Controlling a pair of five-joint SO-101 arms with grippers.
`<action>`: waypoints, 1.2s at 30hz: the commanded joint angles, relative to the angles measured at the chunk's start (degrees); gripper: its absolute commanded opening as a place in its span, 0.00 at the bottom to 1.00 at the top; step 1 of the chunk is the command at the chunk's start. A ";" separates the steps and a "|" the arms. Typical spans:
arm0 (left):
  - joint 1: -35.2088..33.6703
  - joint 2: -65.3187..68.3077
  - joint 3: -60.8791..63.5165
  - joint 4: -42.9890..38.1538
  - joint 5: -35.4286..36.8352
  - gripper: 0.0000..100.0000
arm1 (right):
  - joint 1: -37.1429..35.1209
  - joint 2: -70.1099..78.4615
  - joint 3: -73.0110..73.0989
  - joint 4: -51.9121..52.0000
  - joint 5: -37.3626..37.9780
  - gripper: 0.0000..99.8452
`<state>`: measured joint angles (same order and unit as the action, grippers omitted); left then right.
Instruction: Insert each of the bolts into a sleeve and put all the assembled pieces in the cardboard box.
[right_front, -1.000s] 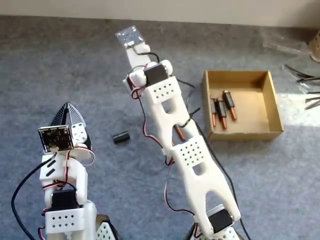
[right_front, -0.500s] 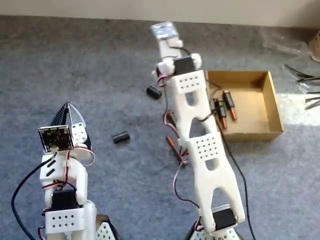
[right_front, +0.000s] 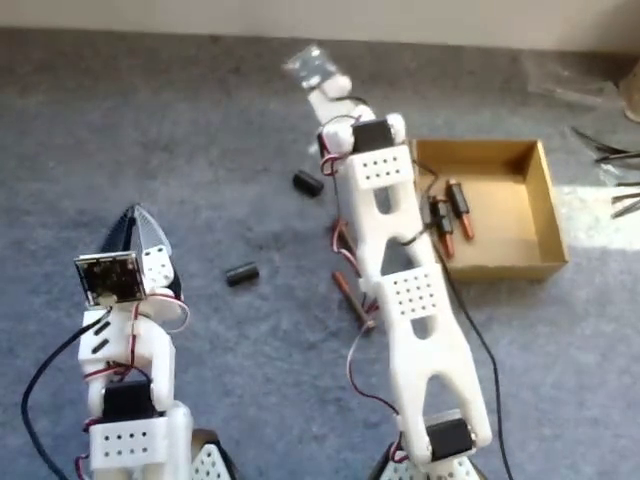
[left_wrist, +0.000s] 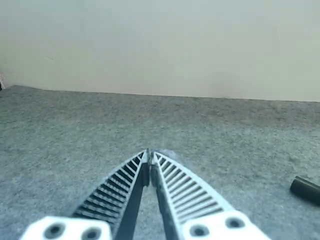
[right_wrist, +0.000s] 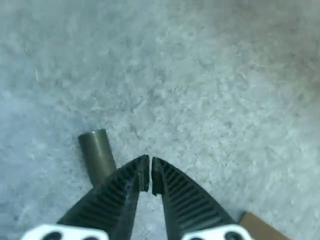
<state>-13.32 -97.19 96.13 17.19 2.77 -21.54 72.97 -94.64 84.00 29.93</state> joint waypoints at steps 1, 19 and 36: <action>-0.40 0.04 1.36 -1.14 -0.35 0.03 | 0.22 -0.04 -6.99 0.92 6.15 0.01; -0.40 0.04 1.36 -1.14 -0.35 0.03 | -0.13 3.74 -7.08 1.45 -6.68 0.01; -0.40 0.04 1.36 -1.14 -0.35 0.03 | -1.63 3.65 -7.08 6.29 -26.90 0.01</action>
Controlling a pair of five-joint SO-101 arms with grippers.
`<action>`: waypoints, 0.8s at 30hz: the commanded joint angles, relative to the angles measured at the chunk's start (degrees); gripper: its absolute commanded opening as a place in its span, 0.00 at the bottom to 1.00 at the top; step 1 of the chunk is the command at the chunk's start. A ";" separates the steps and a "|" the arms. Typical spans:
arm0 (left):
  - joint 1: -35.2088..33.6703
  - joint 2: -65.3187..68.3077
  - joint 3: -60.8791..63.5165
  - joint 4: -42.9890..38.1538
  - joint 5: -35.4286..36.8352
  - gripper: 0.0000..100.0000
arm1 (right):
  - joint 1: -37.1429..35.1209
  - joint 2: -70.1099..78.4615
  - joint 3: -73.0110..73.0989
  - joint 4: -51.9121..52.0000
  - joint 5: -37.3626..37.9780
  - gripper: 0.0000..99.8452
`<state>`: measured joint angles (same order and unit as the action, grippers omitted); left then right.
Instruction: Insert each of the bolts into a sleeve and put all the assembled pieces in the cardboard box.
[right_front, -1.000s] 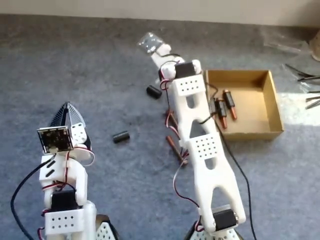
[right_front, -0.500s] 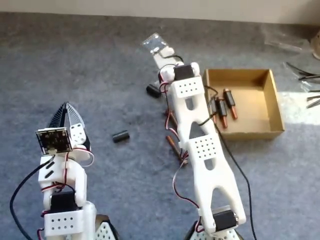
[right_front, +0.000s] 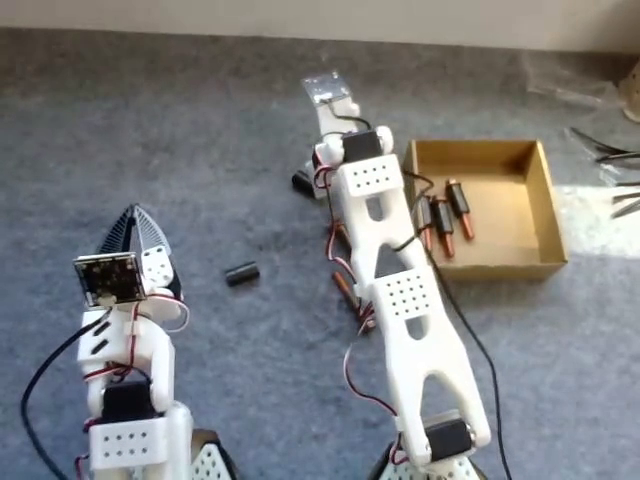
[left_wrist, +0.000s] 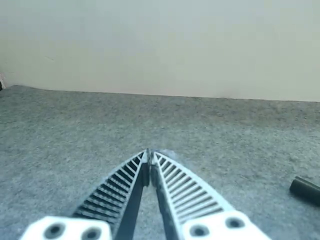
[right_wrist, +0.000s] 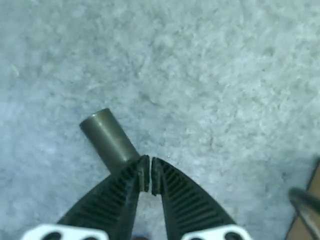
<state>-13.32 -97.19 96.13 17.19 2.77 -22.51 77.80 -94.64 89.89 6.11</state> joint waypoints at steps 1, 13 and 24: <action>-0.40 0.04 1.36 -1.14 -0.35 0.03 | -0.75 -1.19 -7.08 0.40 -4.22 0.01; -0.40 0.04 1.36 -1.14 -0.35 0.03 | -1.27 -1.19 -7.08 1.63 -8.97 0.01; -0.40 0.04 1.36 -1.14 -0.35 0.03 | 0.13 -1.19 -6.99 2.51 -8.53 0.01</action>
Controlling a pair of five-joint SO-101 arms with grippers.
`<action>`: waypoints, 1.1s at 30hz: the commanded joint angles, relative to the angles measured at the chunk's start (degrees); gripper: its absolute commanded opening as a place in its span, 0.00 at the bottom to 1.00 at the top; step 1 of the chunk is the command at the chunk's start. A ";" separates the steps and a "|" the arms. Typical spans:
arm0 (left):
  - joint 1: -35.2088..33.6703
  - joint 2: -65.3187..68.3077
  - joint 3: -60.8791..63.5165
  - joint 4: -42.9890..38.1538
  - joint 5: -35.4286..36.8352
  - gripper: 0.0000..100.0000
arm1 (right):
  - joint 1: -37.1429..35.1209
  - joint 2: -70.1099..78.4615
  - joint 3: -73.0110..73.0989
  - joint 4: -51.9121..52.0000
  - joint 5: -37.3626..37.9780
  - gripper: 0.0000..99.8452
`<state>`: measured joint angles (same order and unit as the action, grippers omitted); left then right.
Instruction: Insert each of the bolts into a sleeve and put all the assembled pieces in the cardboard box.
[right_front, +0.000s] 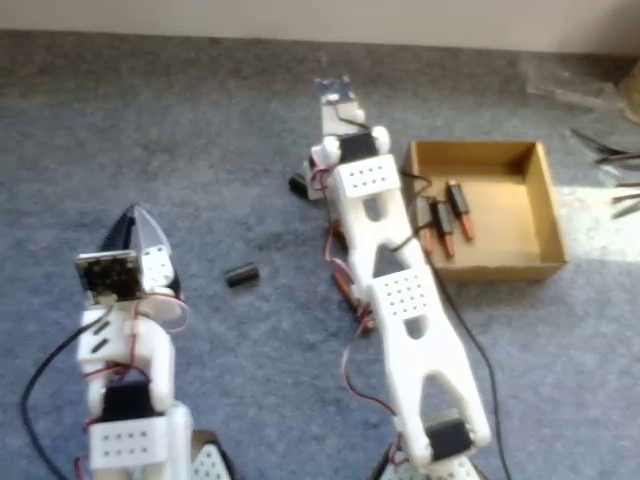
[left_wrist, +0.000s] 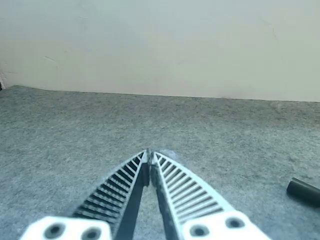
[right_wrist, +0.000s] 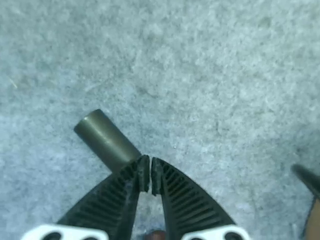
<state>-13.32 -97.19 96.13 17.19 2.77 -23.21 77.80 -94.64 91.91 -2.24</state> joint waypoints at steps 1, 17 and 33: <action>-0.40 0.04 1.36 -1.14 -0.35 0.03 | 1.01 -1.19 -6.99 0.48 -0.18 0.01; -0.40 0.04 1.36 -1.14 -0.35 0.03 | 9.45 -12.09 -7.08 -8.04 8.97 0.01; -0.40 0.13 1.45 -1.14 -0.35 0.03 | 8.57 -5.41 -4.26 -41.45 18.90 0.01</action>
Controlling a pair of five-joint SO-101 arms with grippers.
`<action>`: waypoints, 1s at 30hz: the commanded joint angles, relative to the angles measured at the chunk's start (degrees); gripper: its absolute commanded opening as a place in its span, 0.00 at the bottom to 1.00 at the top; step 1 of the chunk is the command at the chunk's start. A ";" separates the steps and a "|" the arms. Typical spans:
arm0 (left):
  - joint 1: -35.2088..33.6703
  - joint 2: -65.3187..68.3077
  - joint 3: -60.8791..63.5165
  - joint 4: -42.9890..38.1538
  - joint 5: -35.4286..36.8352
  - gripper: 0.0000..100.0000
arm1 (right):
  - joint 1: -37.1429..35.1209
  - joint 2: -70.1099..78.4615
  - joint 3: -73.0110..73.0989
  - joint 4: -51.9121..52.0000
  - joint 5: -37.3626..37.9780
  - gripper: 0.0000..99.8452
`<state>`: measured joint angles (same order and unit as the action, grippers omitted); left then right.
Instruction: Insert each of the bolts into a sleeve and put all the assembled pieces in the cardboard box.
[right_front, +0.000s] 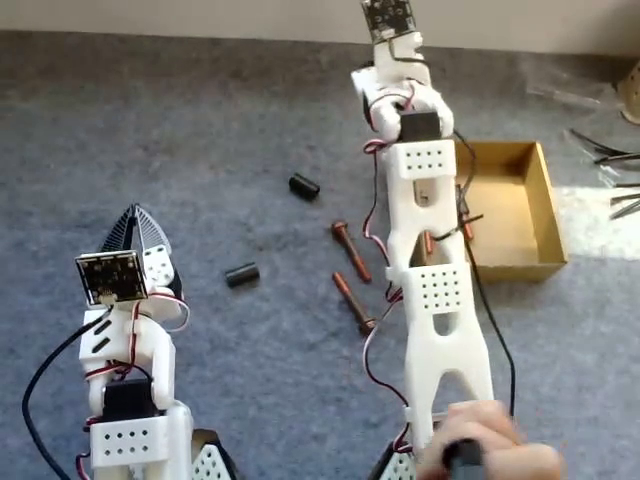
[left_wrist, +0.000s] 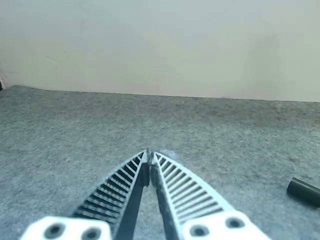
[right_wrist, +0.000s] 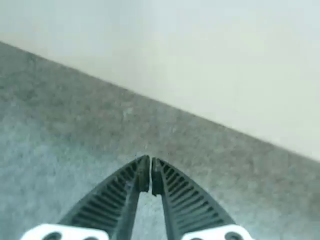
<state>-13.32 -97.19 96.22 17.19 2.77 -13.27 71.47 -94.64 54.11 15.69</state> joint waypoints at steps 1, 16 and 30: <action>-0.40 0.13 1.36 -1.14 -0.35 0.03 | -2.07 2.07 -4.26 -3.82 1.05 0.01; -0.40 0.13 1.36 -1.14 -0.35 0.03 | -4.44 8.57 -4.26 -3.65 9.58 0.01; -0.40 0.13 1.36 -1.23 -0.35 0.03 | -5.14 6.46 -4.35 15.34 -14.07 0.01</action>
<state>-13.32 -97.19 96.22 17.19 2.77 -17.67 80.97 -94.55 65.10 7.60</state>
